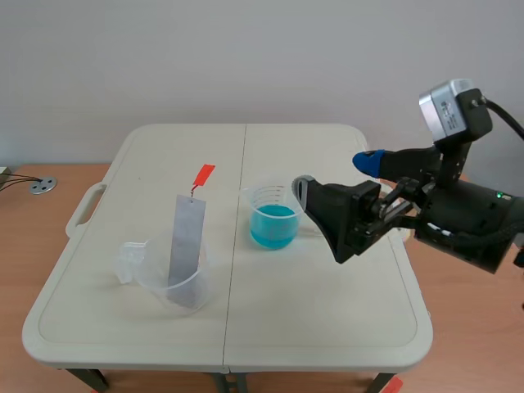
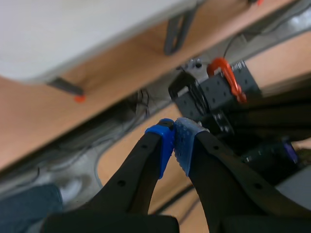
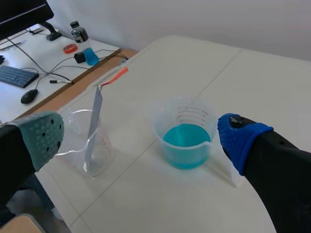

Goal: Hold the metal plate by the orange handle, dip it into the blue solution, take it out and point at it, then put the plate back in the beaker on the left.
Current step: 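Lift the metal plate out of the left beaker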

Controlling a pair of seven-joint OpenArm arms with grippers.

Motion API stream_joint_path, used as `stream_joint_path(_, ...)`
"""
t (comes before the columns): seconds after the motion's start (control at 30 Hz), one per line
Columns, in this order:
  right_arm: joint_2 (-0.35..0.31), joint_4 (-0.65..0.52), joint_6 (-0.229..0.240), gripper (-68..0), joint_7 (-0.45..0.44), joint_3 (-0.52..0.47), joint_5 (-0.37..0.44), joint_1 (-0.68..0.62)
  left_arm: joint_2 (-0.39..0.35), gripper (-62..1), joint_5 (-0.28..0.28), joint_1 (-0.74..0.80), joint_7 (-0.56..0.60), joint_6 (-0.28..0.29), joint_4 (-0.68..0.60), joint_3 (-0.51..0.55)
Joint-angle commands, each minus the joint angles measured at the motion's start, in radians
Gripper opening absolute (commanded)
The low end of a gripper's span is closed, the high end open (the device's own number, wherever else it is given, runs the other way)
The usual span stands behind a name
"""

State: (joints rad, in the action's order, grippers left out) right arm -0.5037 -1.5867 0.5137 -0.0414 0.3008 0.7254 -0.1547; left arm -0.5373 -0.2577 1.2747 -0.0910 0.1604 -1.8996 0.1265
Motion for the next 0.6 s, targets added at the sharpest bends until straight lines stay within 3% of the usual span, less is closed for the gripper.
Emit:
stream_joint_path(0.0,0.006,0.005,0.004,-1.2,0.014,0.013,0.049,0.055,0.005,-58.1,-0.003,0.016,-0.012,0.006,-0.014,-0.002)
stream_joint_path(0.17,0.068,0.096,0.011,-1.2,0.130,0.055,0.151,0.183,0.005,-58.1,-0.003,0.019,-0.087,0.006,0.010,-0.002)
stream_joint_path(0.57,0.227,0.266,0.052,-1.2,0.352,0.125,0.315,0.379,0.005,-58.1,-0.003,0.019,-0.085,0.006,0.210,-0.003)
